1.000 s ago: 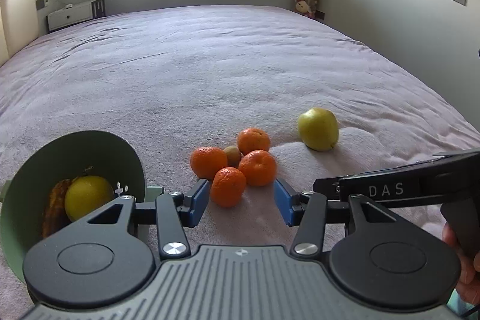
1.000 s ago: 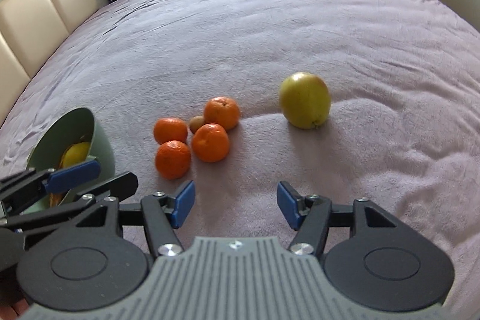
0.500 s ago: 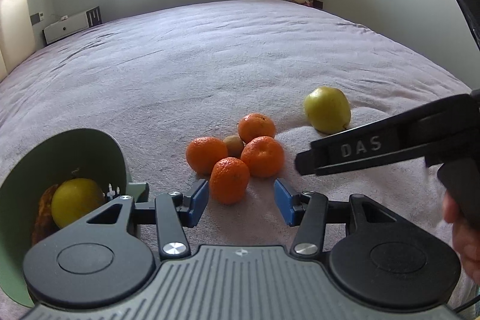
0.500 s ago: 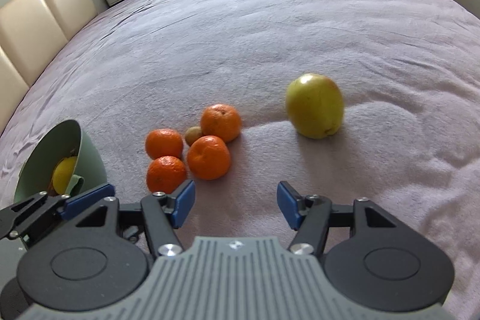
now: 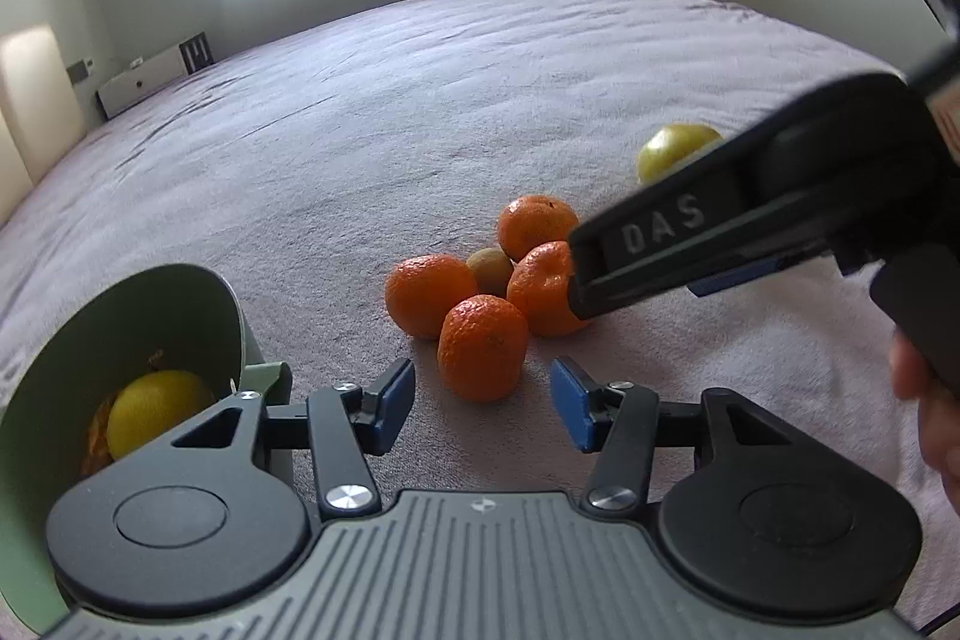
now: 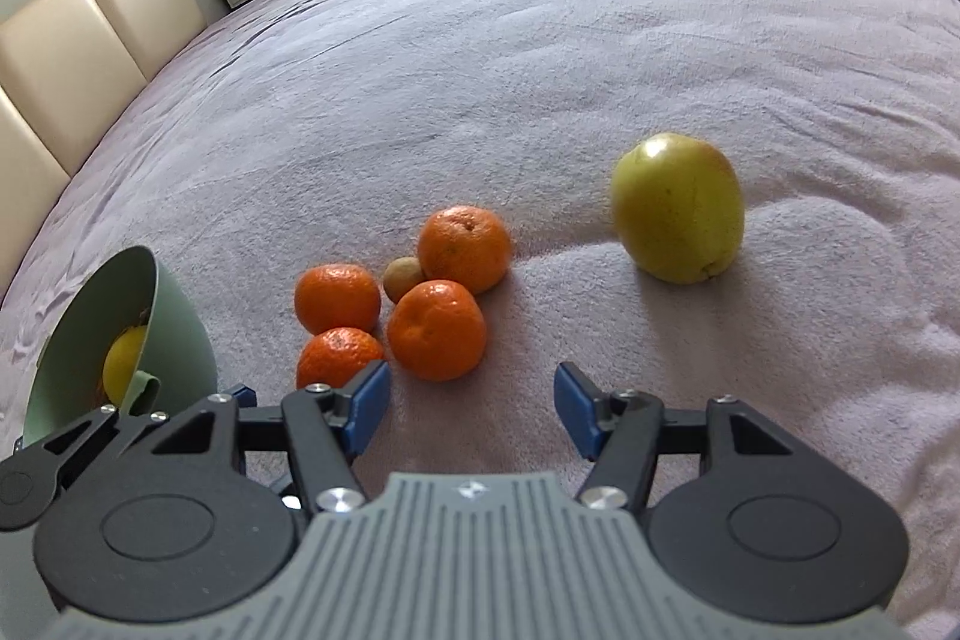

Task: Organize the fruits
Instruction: 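Grasp a mandarin with the left tool while the right tool grasps another mandarin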

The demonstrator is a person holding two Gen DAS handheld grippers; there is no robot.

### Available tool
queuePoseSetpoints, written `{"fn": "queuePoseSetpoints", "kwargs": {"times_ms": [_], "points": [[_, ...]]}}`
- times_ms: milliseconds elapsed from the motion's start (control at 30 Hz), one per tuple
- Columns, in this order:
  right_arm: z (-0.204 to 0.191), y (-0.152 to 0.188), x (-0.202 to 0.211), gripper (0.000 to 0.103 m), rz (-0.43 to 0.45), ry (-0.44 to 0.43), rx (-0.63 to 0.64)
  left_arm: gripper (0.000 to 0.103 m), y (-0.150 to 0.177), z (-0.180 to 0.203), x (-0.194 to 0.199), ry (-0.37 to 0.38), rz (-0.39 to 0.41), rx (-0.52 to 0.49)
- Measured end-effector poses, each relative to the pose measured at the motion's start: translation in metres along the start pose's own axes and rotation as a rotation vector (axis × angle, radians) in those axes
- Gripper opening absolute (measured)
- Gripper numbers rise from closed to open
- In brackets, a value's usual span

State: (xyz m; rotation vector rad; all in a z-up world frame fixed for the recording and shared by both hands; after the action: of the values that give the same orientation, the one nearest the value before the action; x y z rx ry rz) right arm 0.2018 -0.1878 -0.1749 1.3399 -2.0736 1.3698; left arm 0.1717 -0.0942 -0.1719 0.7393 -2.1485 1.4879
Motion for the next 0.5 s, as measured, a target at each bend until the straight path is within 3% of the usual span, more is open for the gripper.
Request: {"fn": "queuePoseSetpoints", "kwargs": {"times_ms": [267, 500], "points": [[-0.002, -0.006, -0.012, 0.058, 0.004, -0.043, -0.013, 0.063, -0.007, 0.013, -0.001, -0.066, 0.062, -0.124], [0.000, -0.010, -0.020, 0.053, 0.001, -0.090, -0.053, 0.060, -0.006, 0.023, -0.010, -0.064, 0.041, -0.165]]}}
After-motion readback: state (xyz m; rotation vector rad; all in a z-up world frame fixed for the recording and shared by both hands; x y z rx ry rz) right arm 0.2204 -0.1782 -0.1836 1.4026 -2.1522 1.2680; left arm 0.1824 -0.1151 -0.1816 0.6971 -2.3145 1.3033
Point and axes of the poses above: each gripper's, at about its wrist camera, not at the fingertips, and x roughly against the way its jaws point, z to its right, y to its underside, the point moved 10 cm from there along -x, roughly the way its jaws point, and after that the axes turned 14 degrees about -y, right-handed, at the moved point
